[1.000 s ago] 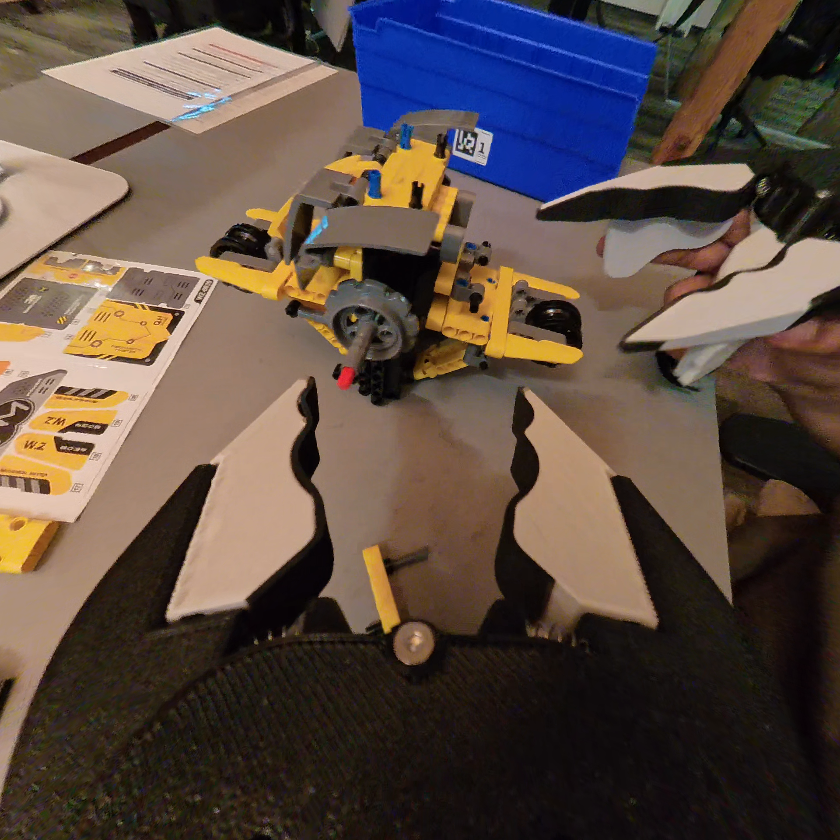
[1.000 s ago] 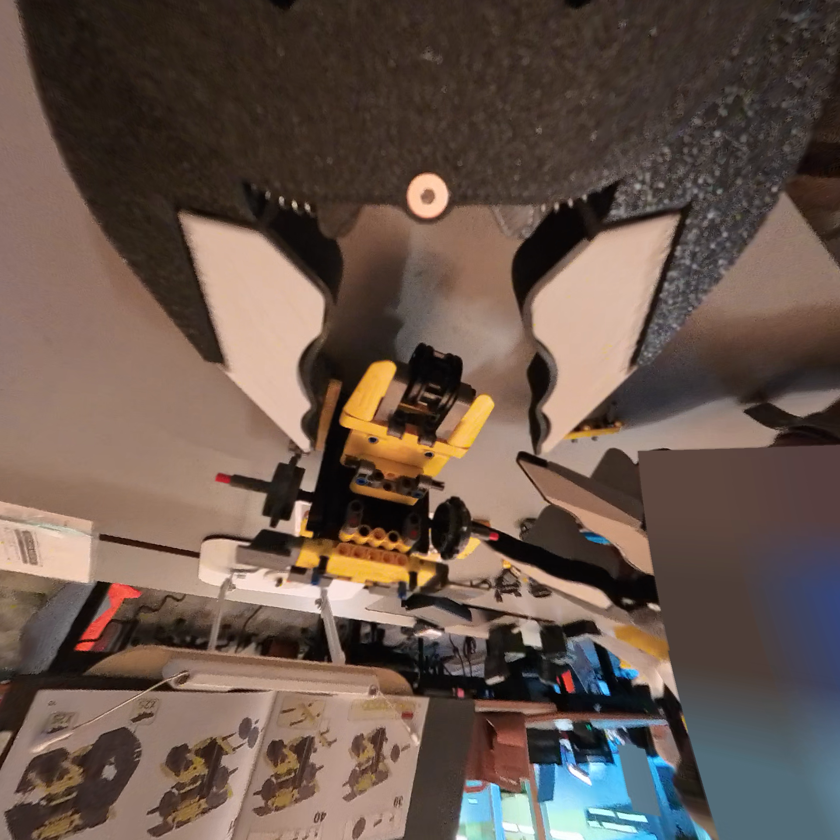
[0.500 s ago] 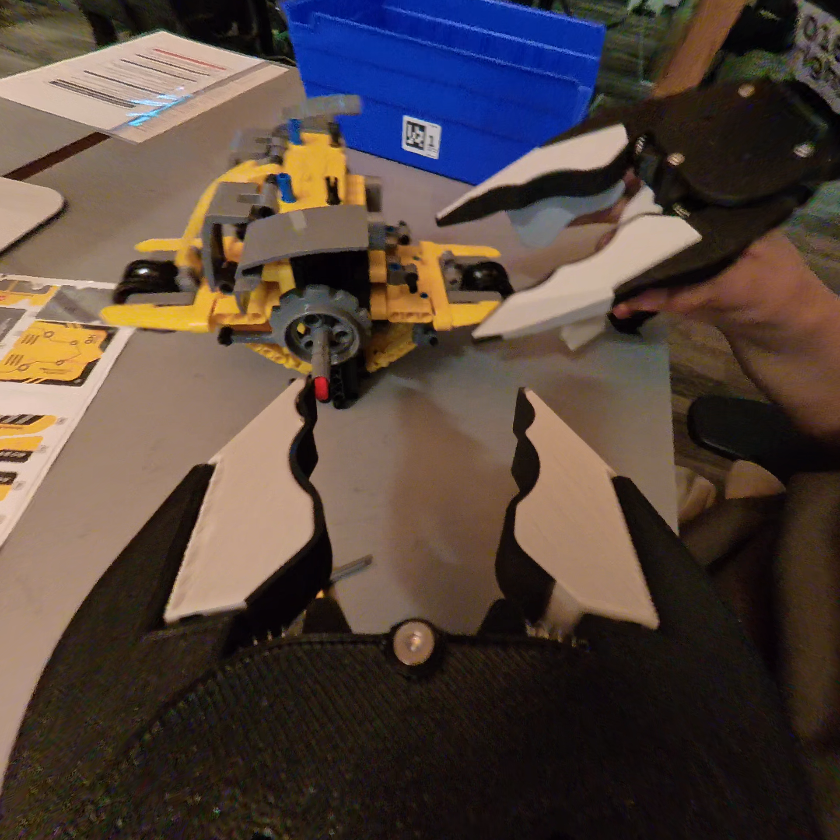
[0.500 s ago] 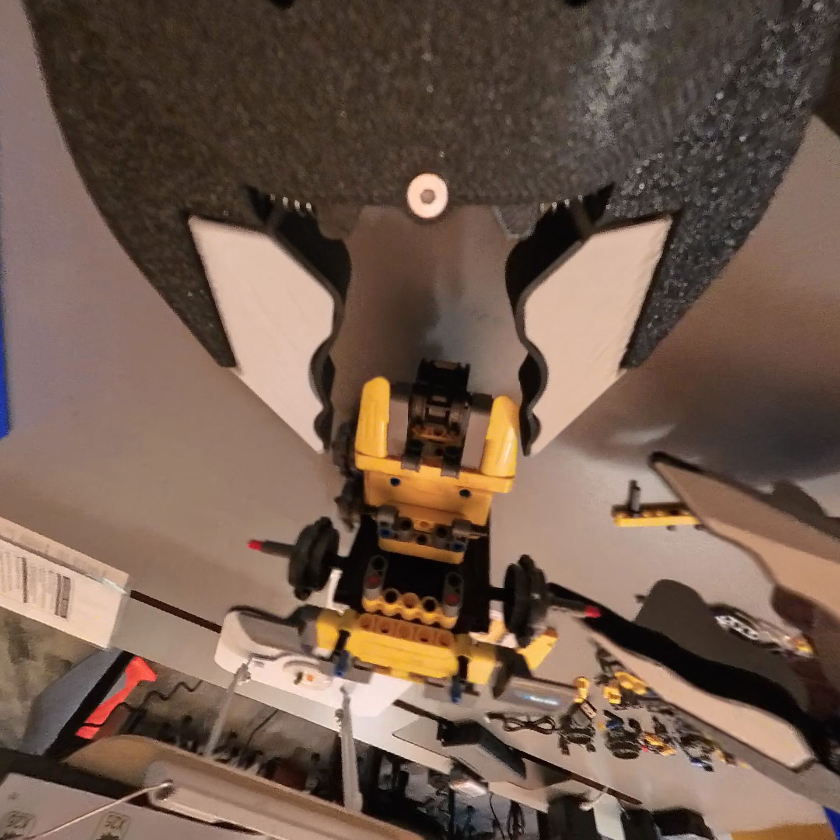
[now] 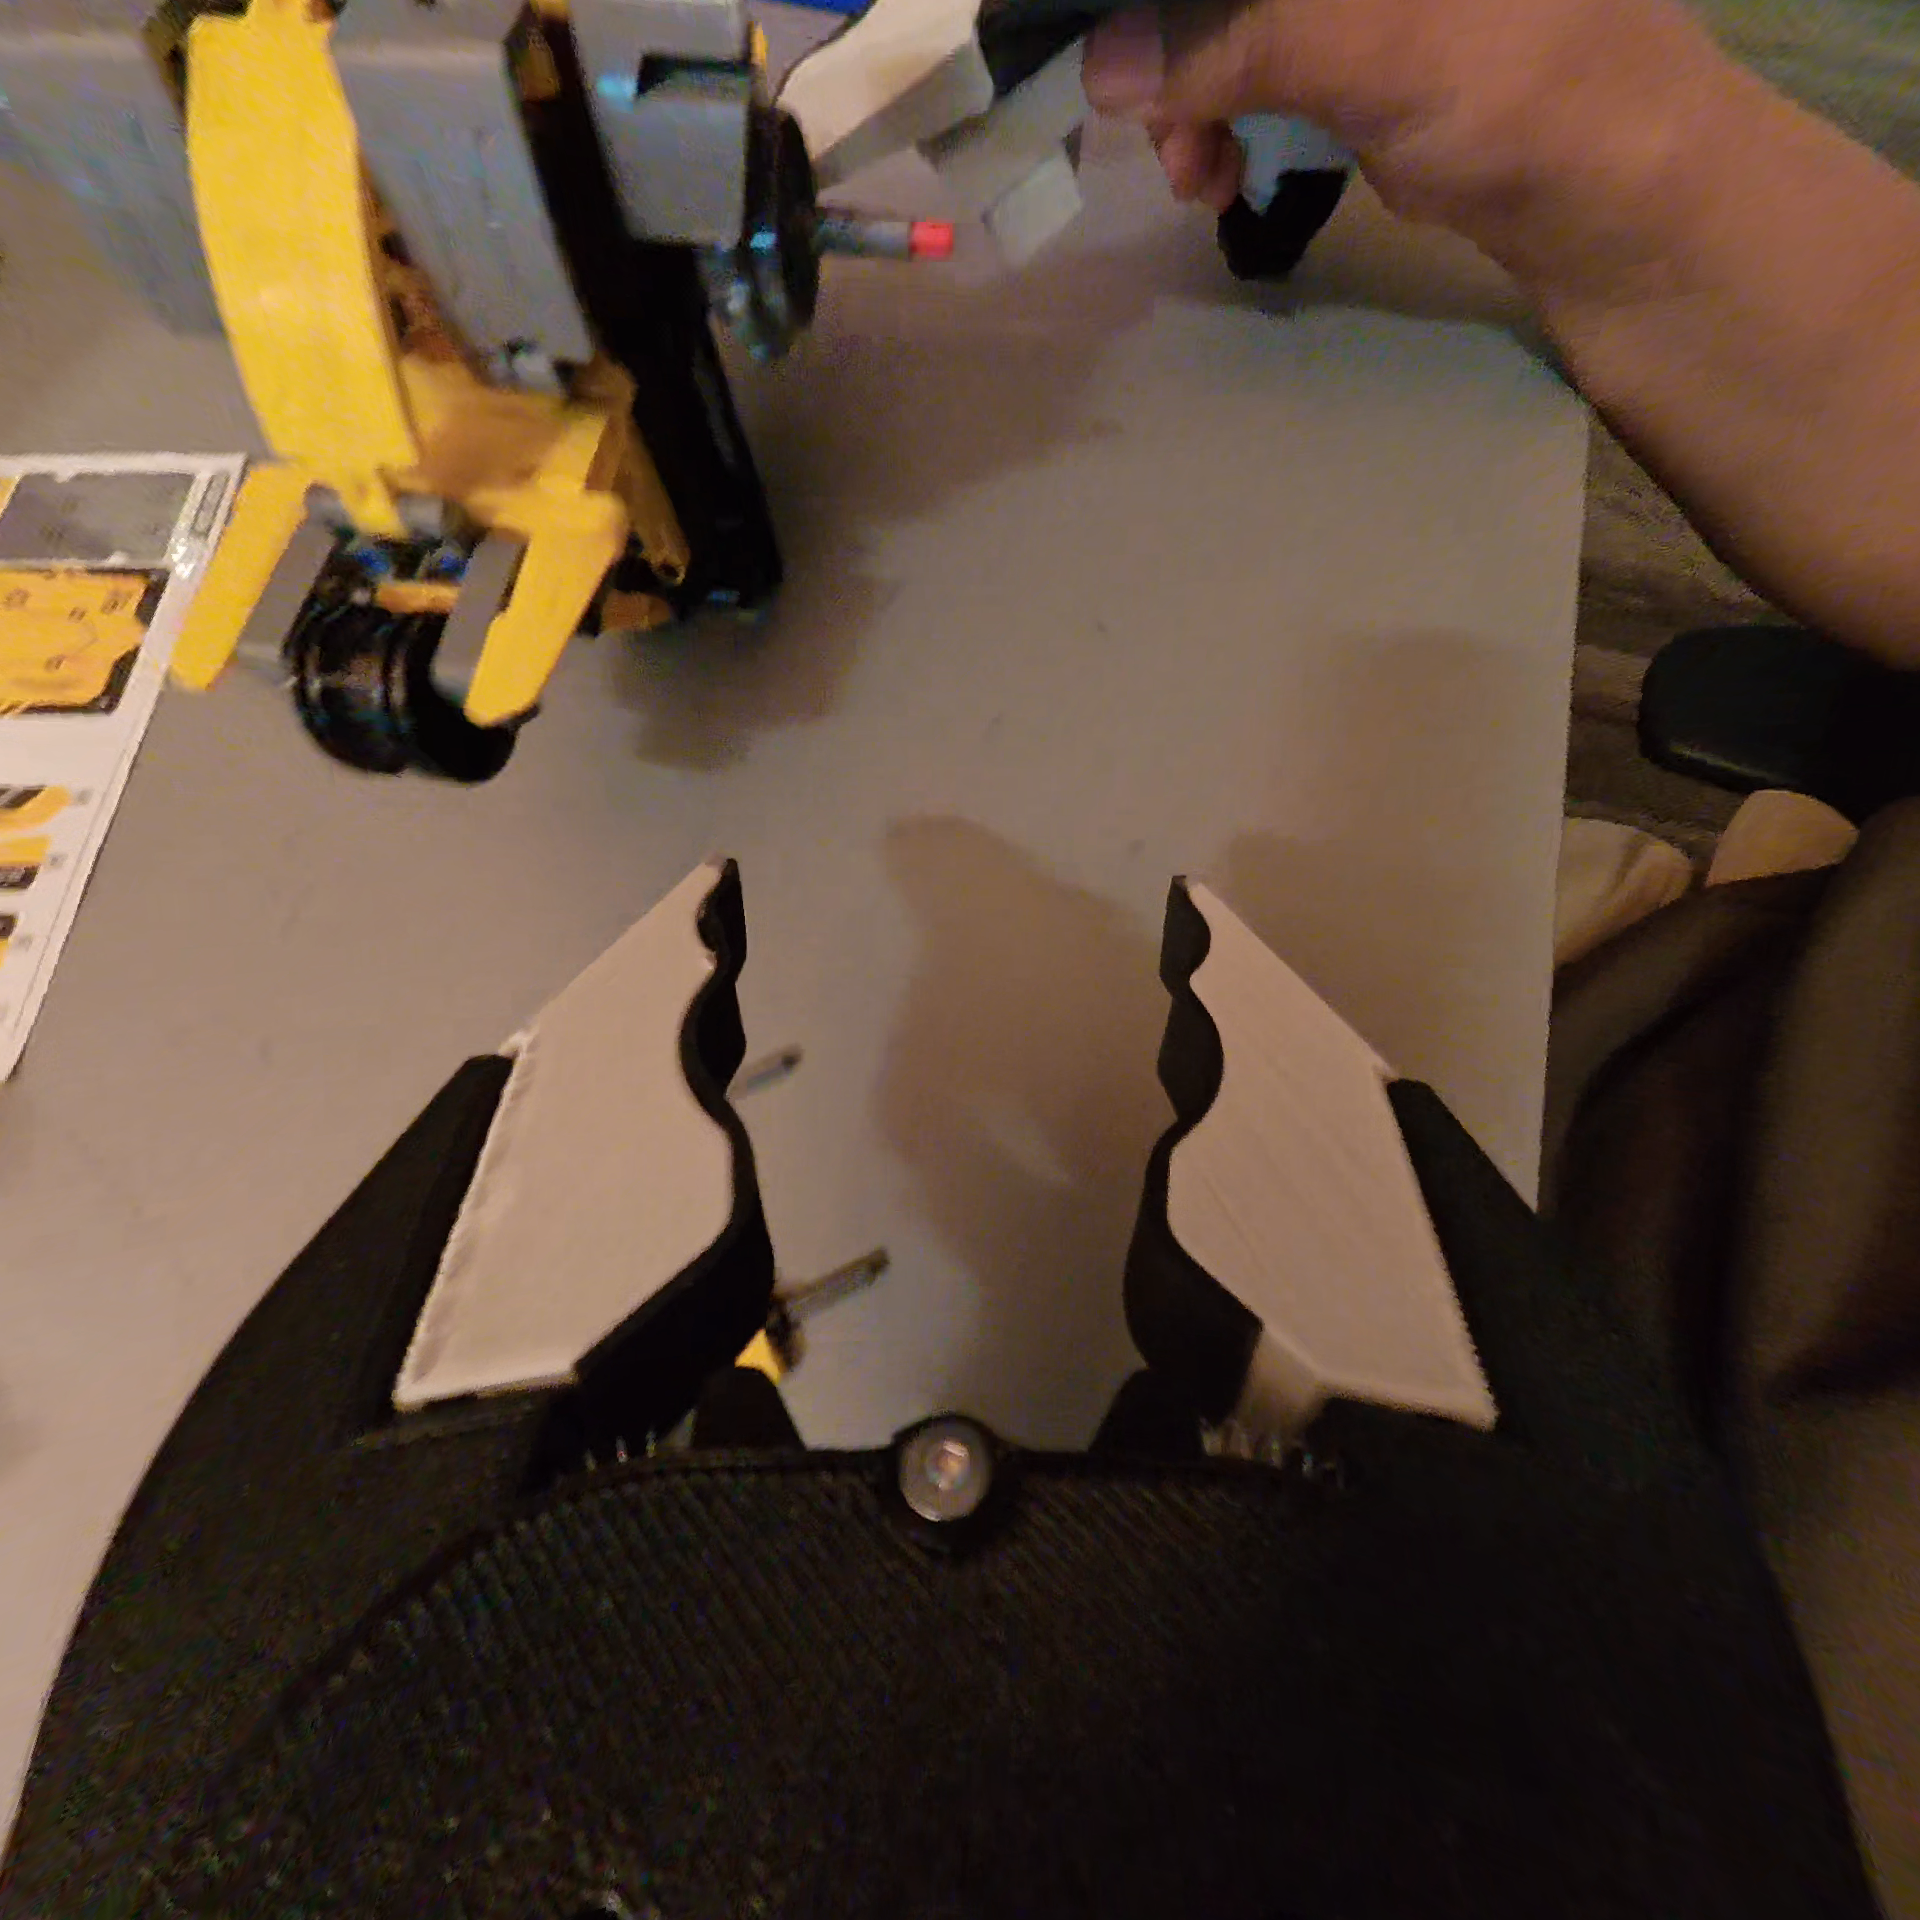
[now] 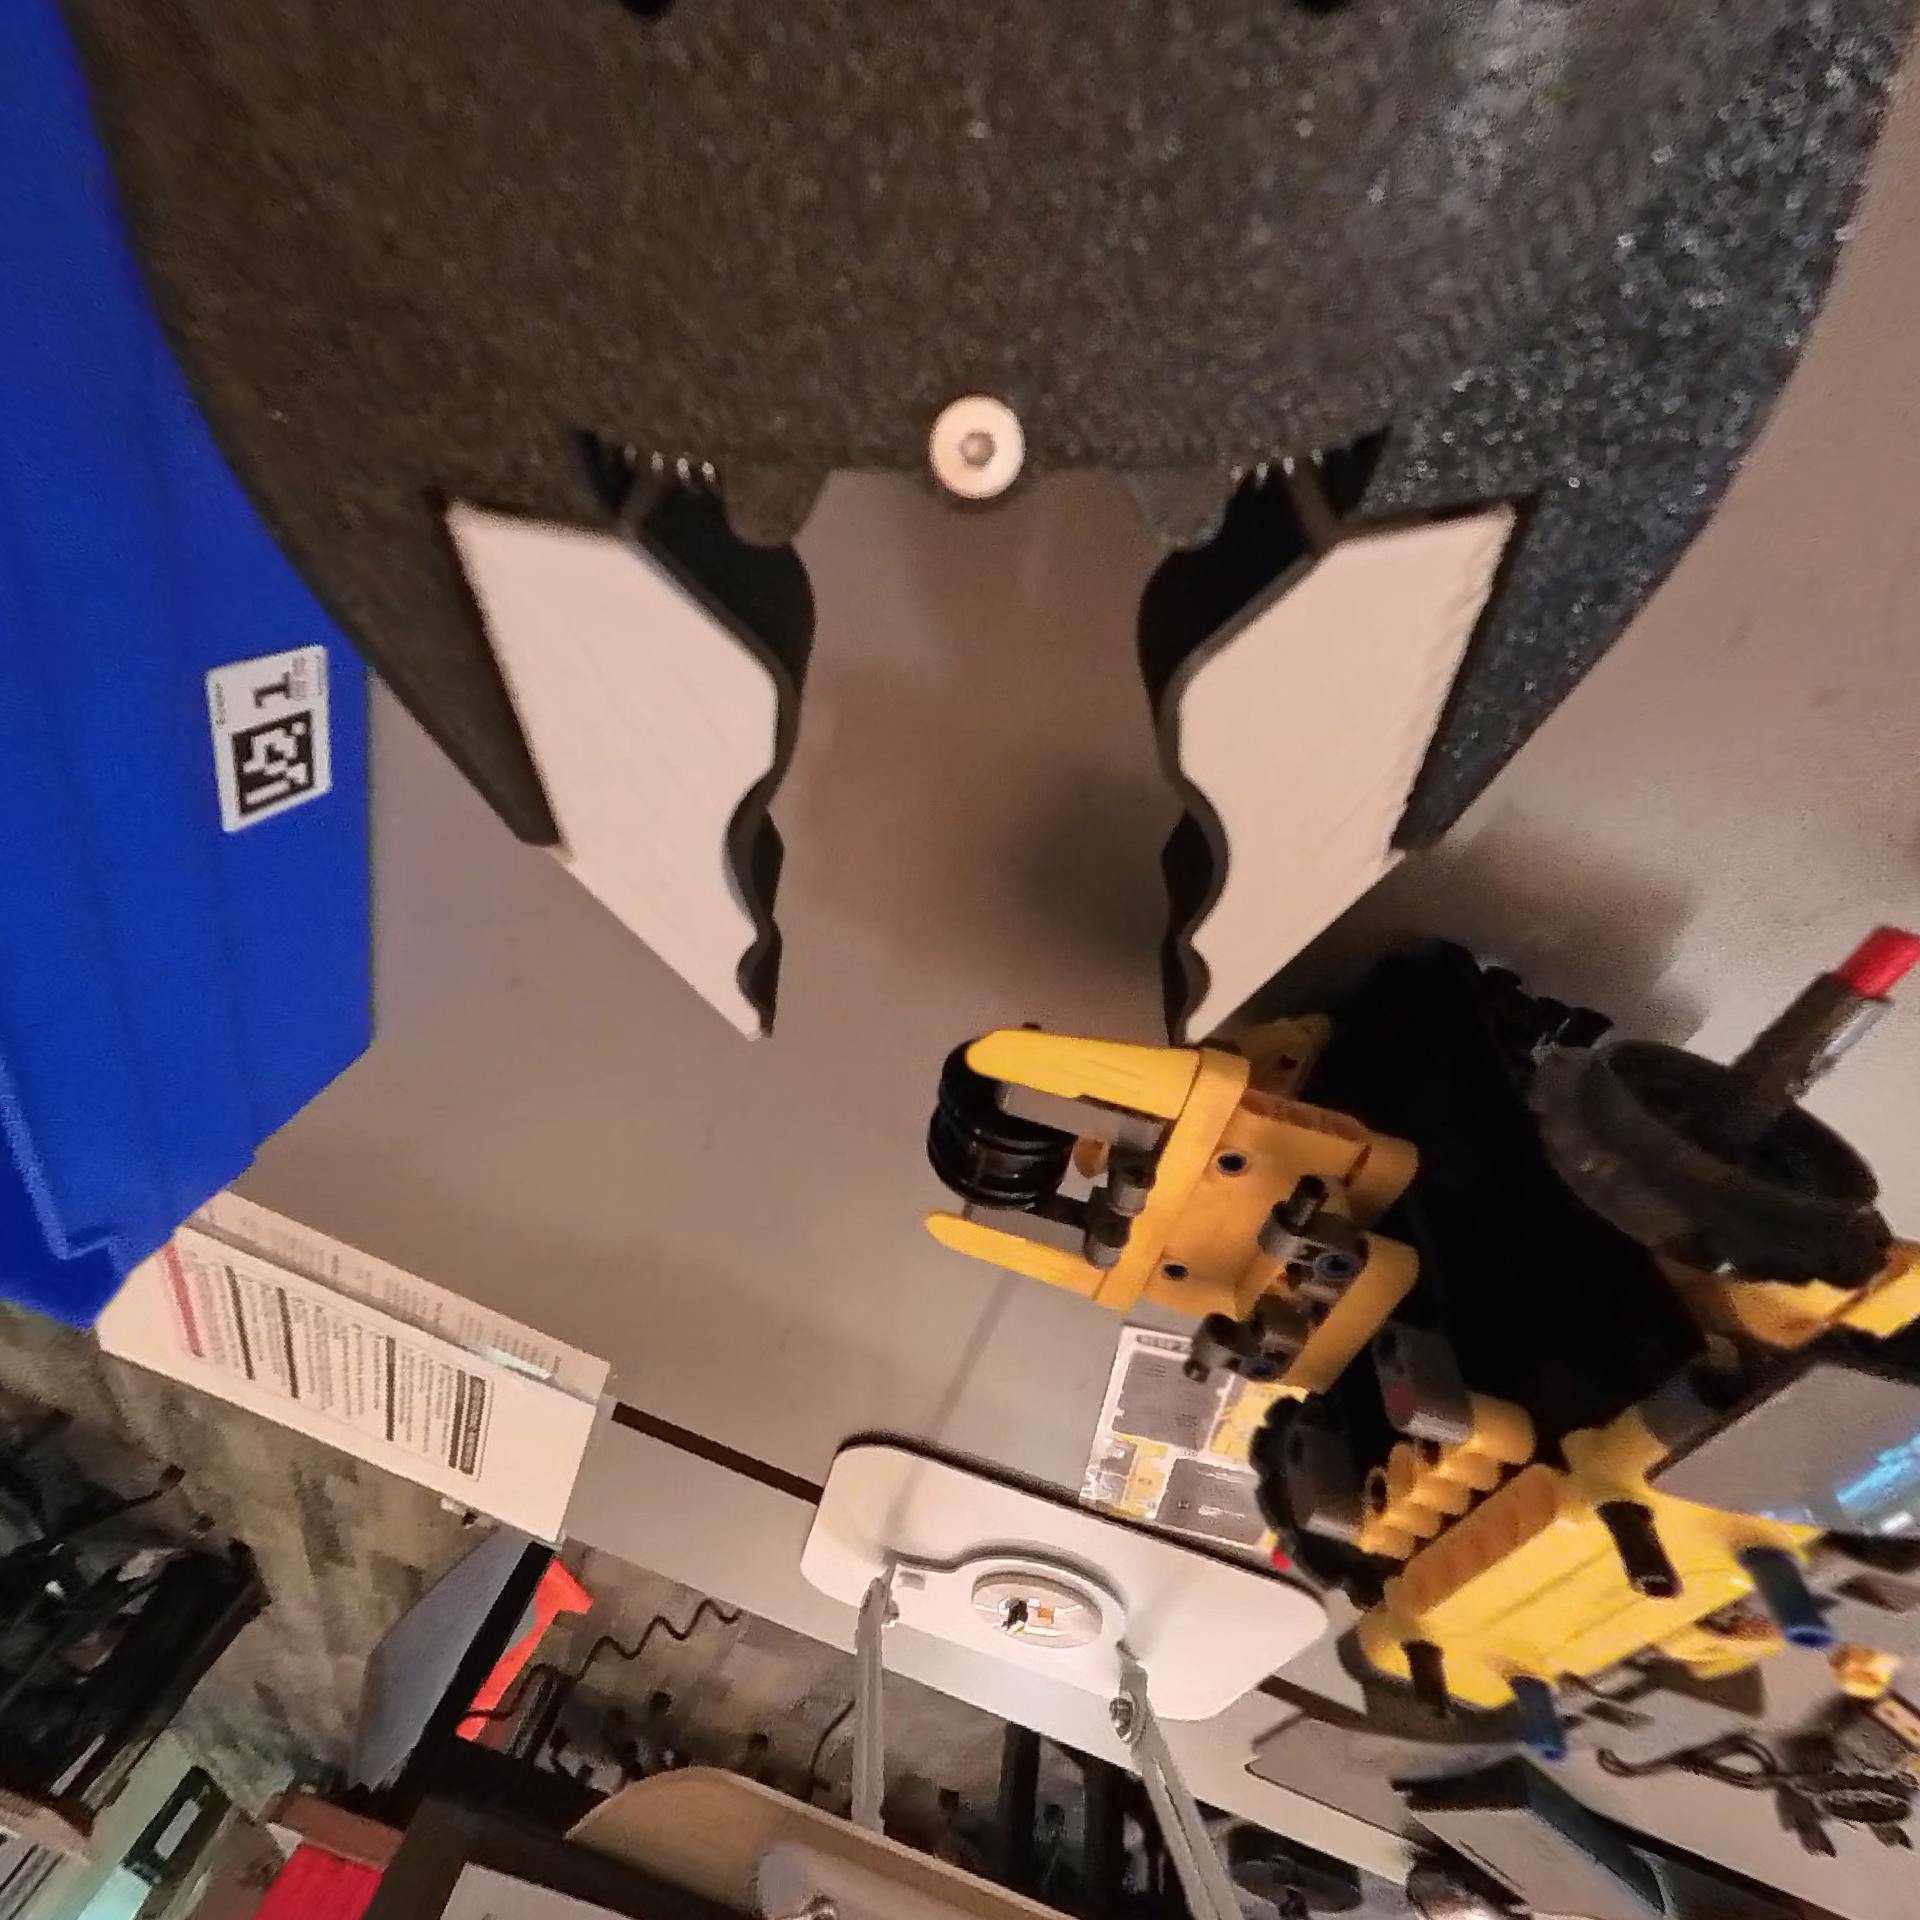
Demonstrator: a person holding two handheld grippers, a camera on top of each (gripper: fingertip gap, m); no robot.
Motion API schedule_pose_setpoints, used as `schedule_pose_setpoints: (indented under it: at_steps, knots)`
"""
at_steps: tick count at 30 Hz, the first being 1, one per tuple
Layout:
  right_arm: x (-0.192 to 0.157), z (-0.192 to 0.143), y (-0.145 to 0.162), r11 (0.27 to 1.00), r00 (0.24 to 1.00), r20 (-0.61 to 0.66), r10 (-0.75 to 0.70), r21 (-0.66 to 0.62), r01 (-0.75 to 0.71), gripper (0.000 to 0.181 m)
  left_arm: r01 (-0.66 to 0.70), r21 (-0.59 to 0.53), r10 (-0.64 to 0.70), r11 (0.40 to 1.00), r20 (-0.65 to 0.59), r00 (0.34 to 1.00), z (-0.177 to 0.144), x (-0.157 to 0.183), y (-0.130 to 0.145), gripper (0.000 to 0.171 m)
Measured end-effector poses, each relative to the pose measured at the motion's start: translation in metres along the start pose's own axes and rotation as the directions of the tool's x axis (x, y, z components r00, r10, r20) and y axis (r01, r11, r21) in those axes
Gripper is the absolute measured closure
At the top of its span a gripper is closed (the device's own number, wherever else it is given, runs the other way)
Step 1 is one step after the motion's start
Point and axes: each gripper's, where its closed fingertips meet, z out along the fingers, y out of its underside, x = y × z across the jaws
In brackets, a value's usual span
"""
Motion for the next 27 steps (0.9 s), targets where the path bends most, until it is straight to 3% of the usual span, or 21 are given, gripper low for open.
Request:
schedule_pose_setpoints:
  at_steps: [4, 10, 18, 23, 27]
  knots:
    - [0.001, -0.007, 0.005, 1.0, 1.0, -0.015, 0.008, -0.003, -0.008, 0.107, 0.048, -0.055, -0.042, 0.997, 0.118, 0.992, -0.019, -0.016, 0.023, 0.096]
    - [-0.013, -0.049, 0.018, 0.999, 0.999, -0.025, 0.033, 0.042, -0.032, 0.108, 0.171, -0.142, -0.118, 0.975, 0.323, 0.939, -0.045, -0.042, 0.072, 0.1]
    - [-0.11, -0.085, 0.005, 0.985, 0.975, 0.223, 0.026, 0.162, -0.063, 0.116, 0.239, -0.1, -0.196, 0.966, 0.323, 0.926, -0.036, -0.035, 0.077, 0.123]
    - [-0.165, -0.08, -0.005, 0.985, 0.945, 0.316, -0.078, 0.173, 0.024, 0.115, 0.261, -0.08, -0.223, 0.962, 0.321, 0.92, -0.035, -0.035, 0.076, 0.141]
    - [-0.204, -0.068, -0.007, 0.985, 0.909, 0.39, -0.148, 0.144, 0.099, 0.112, 0.27, -0.064, -0.234, 0.961, 0.337, 0.912, -0.035, -0.037, 0.075, 0.141]
